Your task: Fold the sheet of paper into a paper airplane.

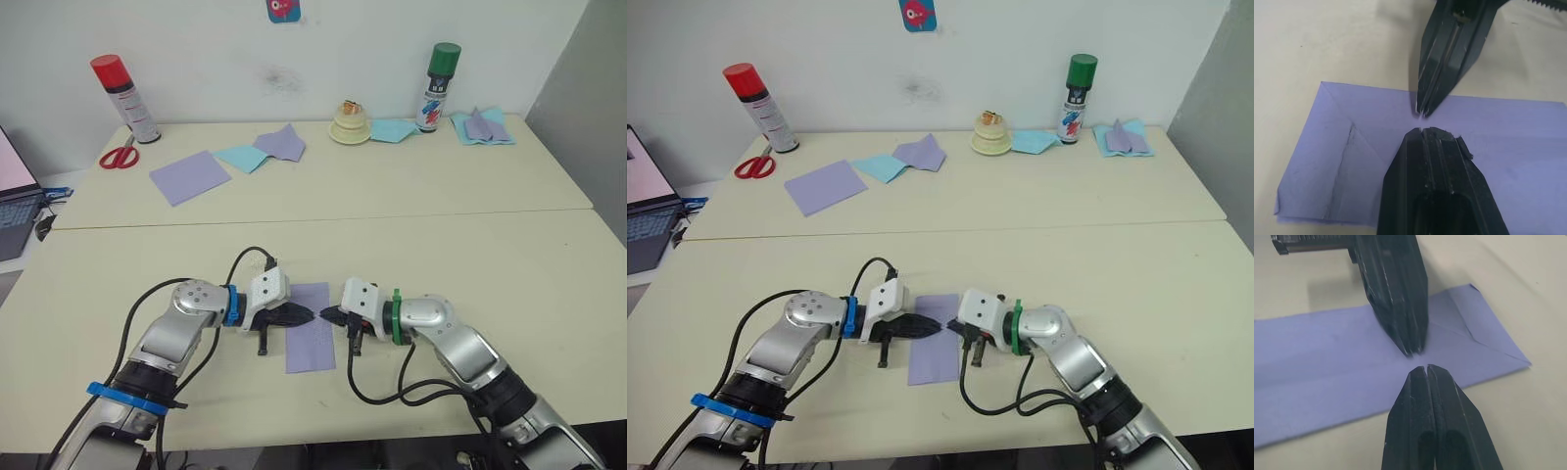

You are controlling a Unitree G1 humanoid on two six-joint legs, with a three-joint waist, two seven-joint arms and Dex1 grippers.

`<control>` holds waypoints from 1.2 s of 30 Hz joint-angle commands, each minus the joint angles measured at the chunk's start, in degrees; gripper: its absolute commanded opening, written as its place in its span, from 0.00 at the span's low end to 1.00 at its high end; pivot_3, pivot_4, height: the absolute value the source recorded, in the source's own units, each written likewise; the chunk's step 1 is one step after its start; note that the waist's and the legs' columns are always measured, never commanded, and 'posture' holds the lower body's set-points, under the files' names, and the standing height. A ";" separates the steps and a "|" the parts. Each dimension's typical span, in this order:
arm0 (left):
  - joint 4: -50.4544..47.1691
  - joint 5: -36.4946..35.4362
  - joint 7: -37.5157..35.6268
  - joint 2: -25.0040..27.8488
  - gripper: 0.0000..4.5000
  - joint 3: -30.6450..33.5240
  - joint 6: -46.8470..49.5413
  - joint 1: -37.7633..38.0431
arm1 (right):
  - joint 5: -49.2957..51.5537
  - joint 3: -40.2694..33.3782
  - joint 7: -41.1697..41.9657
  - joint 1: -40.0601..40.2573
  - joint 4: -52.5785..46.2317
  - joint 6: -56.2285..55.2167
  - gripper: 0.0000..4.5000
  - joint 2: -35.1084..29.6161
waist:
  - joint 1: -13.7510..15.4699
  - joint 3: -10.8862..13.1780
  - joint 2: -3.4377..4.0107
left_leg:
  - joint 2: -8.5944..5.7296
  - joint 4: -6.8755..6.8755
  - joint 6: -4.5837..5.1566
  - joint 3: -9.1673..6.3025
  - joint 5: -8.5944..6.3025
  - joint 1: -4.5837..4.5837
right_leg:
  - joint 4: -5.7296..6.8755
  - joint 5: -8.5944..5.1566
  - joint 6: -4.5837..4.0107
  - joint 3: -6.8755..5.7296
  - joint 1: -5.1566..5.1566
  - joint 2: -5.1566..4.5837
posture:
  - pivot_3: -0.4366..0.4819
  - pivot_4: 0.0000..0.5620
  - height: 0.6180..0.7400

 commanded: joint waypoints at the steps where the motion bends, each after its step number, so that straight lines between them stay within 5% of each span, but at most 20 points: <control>1: 3.17 2.55 0.38 1.33 0.00 -0.60 -0.77 1.56 | 3.21 -4.52 0.07 0.82 -4.98 -1.53 0.01 -0.35 | -0.06 0.00 0.00 | 0.00 0.00 0.00 0.00 0.00 0.00 | 0.00 0.00 0.00 0.00 0.00 0.00 | 0.48 0.27 1.00; 8: 4.98 2.28 0.38 1.24 0.00 -0.67 -1.06 1.90 | 6.79 -7.63 0.96 1.24 -4.15 -5.99 0.01 0.51 | -0.14 -0.01 -0.02 | 0.04 -0.01 0.00 0.01 0.00 0.02 | 0.01 0.01 0.01 -0.01 0.01 0.01 | 0.48 0.27 1.00; 22: 10.02 1.26 1.63 1.21 0.00 0.72 0.03 2.02 | 1.41 -1.76 0.79 -5.44 14.24 -7.60 0.01 6.02 | -0.31 -0.17 0.00 | 0.05 -0.01 -0.05 0.04 0.04 0.11 | 0.07 0.09 -0.09 0.04 0.01 0.05 | 0.48 0.27 1.00; 31: 11.79 2.27 1.90 1.29 0.00 0.60 -1.22 2.86 | -3.61 -3.88 -6.79 -10.58 24.10 -7.36 0.01 8.09 | -0.28 -0.33 0.02 | 0.18 -0.16 0.01 -0.01 0.00 0.90 | 0.03 0.20 -0.16 0.14 0.35 0.29 | 0.48 0.27 1.00; 36: 12.44 2.40 2.20 1.07 0.00 0.68 -1.42 2.69 | -0.55 -5.98 -4.62 -9.85 21.40 -11.74 0.01 8.07 | -0.26 -0.53 0.06 | 0.19 -0.15 0.01 -0.01 0.00 0.90 | 0.04 0.20 -0.16 0.17 0.35 0.33 | 0.48 0.27 1.00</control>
